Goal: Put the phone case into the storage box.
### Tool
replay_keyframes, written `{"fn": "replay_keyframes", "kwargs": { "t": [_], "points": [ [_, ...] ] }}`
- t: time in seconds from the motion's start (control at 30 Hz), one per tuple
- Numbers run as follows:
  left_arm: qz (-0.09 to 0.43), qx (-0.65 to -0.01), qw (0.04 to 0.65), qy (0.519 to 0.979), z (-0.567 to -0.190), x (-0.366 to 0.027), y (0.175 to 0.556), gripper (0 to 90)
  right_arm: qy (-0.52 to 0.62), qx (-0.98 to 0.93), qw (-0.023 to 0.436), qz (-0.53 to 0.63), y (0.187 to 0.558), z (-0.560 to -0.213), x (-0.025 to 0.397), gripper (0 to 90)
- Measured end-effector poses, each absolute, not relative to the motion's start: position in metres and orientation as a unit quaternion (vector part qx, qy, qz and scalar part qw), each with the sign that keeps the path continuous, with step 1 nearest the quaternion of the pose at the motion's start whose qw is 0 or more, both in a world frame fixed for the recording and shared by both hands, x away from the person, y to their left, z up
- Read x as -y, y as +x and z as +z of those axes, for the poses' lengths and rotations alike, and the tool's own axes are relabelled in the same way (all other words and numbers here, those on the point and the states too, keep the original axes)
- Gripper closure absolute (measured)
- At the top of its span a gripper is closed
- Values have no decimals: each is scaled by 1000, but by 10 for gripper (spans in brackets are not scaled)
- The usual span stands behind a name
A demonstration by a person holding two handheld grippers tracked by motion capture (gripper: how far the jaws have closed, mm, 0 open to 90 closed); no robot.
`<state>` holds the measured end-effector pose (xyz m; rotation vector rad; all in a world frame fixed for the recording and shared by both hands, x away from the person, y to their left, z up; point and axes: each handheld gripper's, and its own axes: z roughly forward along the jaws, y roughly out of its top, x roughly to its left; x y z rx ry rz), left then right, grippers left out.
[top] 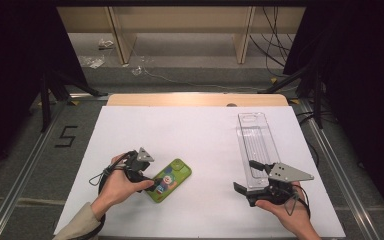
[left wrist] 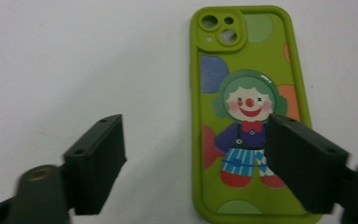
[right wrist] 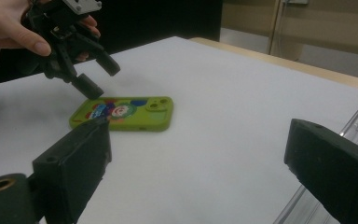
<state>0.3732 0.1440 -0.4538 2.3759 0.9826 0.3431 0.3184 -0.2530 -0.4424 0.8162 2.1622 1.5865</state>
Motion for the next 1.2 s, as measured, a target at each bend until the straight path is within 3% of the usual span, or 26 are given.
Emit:
{"fn": "replay_keyframes", "kwargs": {
  "t": [0.1, 0.23, 1.2],
  "points": [
    [115, -360, 250, 891, -456, -133, 374, 55, 287, -760, 168, 559, 318, -442, 253, 84],
    [105, -346, 233, 903, -459, -119, 376, 16, 287, -759, 169, 559, 318, -442, 253, 84],
    [63, -324, 142, 933, -475, -90, 396, 25, 286, -759, 169, 560, 318, -442, 253, 84]
  ]
}}
